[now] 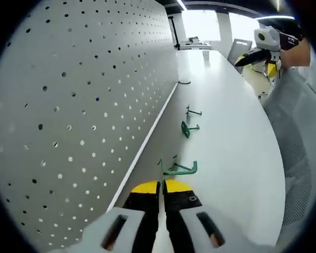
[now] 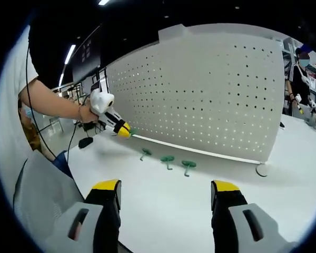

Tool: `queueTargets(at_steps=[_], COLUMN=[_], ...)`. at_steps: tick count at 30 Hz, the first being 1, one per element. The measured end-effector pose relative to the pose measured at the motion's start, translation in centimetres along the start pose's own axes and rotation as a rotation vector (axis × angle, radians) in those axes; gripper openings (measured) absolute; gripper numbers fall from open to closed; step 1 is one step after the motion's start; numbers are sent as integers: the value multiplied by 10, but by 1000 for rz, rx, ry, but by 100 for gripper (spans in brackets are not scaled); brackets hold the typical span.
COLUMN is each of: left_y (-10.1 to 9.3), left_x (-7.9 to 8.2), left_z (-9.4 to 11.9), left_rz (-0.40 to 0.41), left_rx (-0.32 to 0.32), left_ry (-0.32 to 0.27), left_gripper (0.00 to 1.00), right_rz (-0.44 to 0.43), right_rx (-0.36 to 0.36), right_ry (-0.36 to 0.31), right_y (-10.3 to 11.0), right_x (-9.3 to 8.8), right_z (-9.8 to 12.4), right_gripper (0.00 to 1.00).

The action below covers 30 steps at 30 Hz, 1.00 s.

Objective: Insert the hook assembly into the mounting plate slot until the hook locks in place.

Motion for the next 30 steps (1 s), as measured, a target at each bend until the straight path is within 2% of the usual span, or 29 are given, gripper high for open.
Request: queueTargets(at_steps=[11,20,23,30], left_y=[-2,-16,-17,-23], left_x=[9,23,27,40], left_z=[15,23,26,34], left_rz=[83,149,199,227], left_rx=[55,92,114,154], left_ry=[-63,-138,-169,-233], left_gripper=[2,2,2,2], right_rz=[8,-2,-3,0], right_rx=[10,15,16,18], right_ry=[-17,-36,-40,-50], right_y=[5,8,10,10], right_x=[5,8,10,13], right_z=[-2,-2,-1,-1], right_gripper=[67,66,66,66])
Point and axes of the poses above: the point that each gripper's makers call its tool centre point, and the gripper's own axes: z roughly backward along the fingers, y roughly to its left, x roughly out of its top, the point moved 1 cm from there along z, roughly backward along the fingers, and after that the axes turned 4 degrees about -z, right-handed, at the moved point
